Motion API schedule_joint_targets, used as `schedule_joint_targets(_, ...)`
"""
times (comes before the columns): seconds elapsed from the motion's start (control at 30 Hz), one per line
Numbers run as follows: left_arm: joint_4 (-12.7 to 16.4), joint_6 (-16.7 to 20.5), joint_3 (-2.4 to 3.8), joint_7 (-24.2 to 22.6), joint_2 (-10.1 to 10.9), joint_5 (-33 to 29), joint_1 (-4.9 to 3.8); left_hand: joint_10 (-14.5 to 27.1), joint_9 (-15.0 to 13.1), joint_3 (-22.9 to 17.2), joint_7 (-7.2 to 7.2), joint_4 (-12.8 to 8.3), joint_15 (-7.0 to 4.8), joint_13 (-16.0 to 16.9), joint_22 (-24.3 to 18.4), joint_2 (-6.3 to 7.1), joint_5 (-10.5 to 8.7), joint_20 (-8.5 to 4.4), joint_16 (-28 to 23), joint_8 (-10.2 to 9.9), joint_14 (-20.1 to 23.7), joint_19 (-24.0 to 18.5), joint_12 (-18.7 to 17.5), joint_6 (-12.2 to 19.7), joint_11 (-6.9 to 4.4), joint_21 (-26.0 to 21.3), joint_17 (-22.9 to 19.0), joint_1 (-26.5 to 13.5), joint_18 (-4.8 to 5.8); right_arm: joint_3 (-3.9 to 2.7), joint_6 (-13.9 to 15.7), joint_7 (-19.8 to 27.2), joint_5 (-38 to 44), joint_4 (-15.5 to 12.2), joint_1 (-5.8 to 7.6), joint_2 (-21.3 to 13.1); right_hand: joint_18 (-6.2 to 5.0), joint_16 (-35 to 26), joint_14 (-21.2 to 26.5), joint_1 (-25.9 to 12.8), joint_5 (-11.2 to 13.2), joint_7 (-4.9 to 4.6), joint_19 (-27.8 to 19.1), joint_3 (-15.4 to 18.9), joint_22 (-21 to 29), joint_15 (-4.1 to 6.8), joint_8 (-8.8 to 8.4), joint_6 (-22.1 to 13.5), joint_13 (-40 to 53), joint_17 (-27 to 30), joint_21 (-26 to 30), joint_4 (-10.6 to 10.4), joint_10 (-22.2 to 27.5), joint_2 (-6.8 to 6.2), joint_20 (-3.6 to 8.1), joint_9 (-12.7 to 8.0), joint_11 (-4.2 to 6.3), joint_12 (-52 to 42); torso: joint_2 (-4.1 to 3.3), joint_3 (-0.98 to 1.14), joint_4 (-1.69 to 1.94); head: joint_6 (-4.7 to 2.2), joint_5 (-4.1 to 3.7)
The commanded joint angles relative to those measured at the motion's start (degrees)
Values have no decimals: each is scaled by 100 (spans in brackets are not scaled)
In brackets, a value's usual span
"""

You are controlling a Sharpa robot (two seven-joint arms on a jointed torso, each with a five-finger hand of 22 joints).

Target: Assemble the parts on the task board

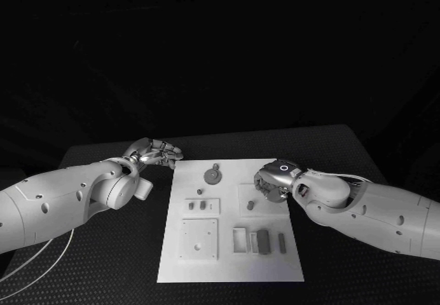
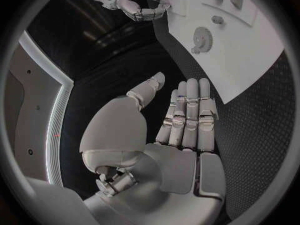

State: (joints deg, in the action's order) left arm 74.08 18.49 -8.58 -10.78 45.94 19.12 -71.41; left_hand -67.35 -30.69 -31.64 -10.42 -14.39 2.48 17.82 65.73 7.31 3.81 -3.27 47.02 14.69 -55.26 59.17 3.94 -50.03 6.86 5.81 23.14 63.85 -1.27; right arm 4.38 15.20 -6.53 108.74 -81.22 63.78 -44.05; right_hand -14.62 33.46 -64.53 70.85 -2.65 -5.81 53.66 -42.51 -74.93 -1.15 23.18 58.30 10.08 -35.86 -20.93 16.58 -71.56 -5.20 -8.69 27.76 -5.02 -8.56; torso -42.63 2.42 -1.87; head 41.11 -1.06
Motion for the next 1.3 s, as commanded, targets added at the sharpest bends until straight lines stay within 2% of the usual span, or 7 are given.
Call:
schedule_joint_targets(0.03, -2, -40, 5, -33, -15, -18, -6, 48, 7, 23, -3, -19, -7, -9, -6, 24, 26, 3, -21, -8, -33, 38, -2, 46, 7, -30, 11, -4, -47, -12, -73, 94, -160, -59, 33, -2, -38, 22, -47, 4, -23, -18, 42, -42, -13, 10, 15, 24, 1, -7, -27, -1, -48, -63, 13, -4, -10, -32, -1, 4, 1, -2, 3)
schedule_joint_targets(0.53, -4, -49, 5, -24, -11, -20, -6, 55, 9, 26, -7, -16, -8, -10, -5, 28, 26, 2, -26, -10, -35, 41, -3, 56, 9, -35, 19, -7, -46, -60, -215, 144, -459, -280, 154, -146, -38, 13, -47, -20, -22, -21, 47, -40, -21, 10, 10, 24, 5, -24, -24, -6, -52, -58, 12, 1, -10, -25, -3, 3, -3, -3, 10)
schedule_joint_targets(0.7, -8, -45, 5, -20, -8, -20, -6, 58, 9, 27, -8, -16, -8, -10, -6, 29, 27, 2, -27, -10, -35, 42, -3, 59, 10, -37, 21, -6, -46, -148, -117, 174, -553, -510, 178, -193, -38, 12, -48, -25, -22, -21, 49, -40, -23, 10, 9, 24, 6, -27, -24, -7, -53, -57, 12, 3, -10, -24, -1, 4, -4, 6, 30)
schedule_joint_targets(0.87, -8, -44, 5, -24, -16, -20, -6, 60, 9, 27, -9, -17, -9, -10, -6, 31, 27, 1, -29, -10, -36, 42, -3, 61, 11, -39, 24, -6, -46, -203, 20, 223, -644, -751, 199, -196, -38, 9, -48, -29, -23, -22, 51, -41, -25, 10, 8, 23, 7, -31, -23, -7, -54, -55, 13, 4, -10, -22, 1, 0, -4, 9, 61)
schedule_joint_targets(1.1, -12, -44, 5, -22, -26, -20, -6, 64, 10, 27, -9, -17, -9, -11, -6, 31, 27, 1, -32, -10, -36, 43, -4, 64, 12, -41, 27, -5, -46, -220, 128, 282, -735, -934, 202, -117, -38, 6, -49, -33, -23, -22, 52, -43, -27, 10, 6, 22, 8, -36, -22, -6, -54, -53, 14, 5, -10, -19, -1, -8, 11, 23, 159)
schedule_joint_targets(1.3, -52, -25, 5, -17, -53, -22, -7, 68, 10, 28, -10, -16, -9, -11, -6, 31, 27, 1, -34, -10, -35, 43, -4, 66, 13, -43, 29, -6, -45, -220, 139, 339, -794, -1035, 201, 62, -38, 3, -48, -37, -23, -23, 53, -44, -29, 10, 4, 21, 9, -40, -20, -7, -54, -51, 14, 7, -11, -16, 3, -13, 2, 39, 332)
